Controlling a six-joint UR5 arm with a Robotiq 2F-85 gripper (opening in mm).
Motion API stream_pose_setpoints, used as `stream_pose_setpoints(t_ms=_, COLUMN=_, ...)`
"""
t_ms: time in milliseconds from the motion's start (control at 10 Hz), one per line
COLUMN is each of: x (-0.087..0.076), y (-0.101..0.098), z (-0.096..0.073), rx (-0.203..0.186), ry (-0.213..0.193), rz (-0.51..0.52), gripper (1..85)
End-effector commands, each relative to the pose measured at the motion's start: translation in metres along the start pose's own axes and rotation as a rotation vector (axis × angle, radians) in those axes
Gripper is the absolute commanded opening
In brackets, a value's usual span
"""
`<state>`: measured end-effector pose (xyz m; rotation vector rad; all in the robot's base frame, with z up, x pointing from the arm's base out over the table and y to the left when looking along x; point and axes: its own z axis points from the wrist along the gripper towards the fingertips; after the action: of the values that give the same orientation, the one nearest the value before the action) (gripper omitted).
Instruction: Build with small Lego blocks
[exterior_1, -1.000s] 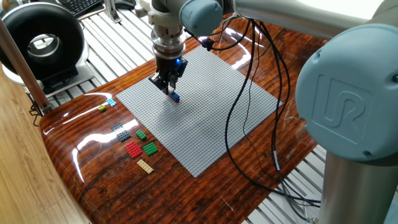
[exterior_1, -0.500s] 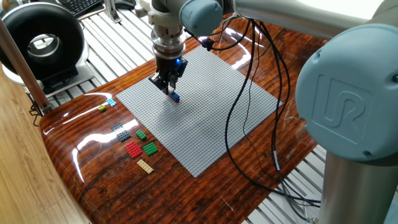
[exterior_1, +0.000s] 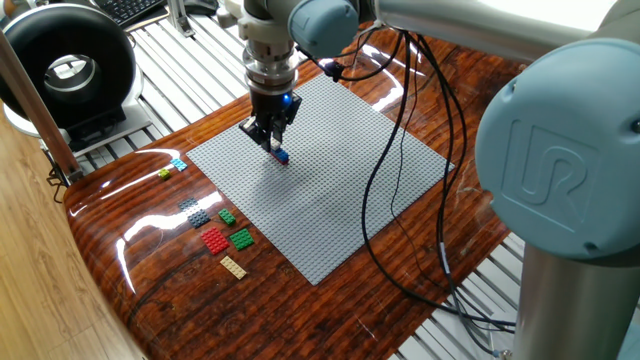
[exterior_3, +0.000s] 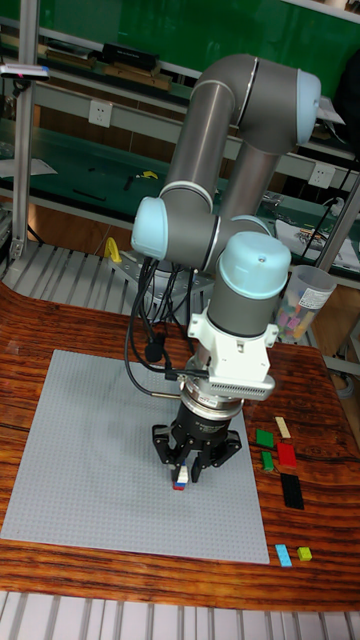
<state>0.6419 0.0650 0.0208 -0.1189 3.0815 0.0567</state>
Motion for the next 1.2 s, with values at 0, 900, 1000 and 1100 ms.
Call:
stream_pose_setpoints(t_ms=0, x=-0.001, y=0.001, z=-0.001, rx=-0.011, ry=-0.001, rz=0.007, gripper=33.0)
stream_pose_setpoints(t_ms=900, x=-0.002, y=-0.001, z=-0.029, rx=0.031, ry=0.013, rz=-0.047, gripper=36.7)
stream_pose_setpoints(t_ms=1000, x=-0.003, y=0.009, z=-0.034, rx=0.016, ry=0.011, rz=-0.040, gripper=36.0)
stream_pose_setpoints(t_ms=1100, x=-0.004, y=0.020, z=-0.038, rx=0.000, ry=0.013, rz=-0.017, gripper=28.0)
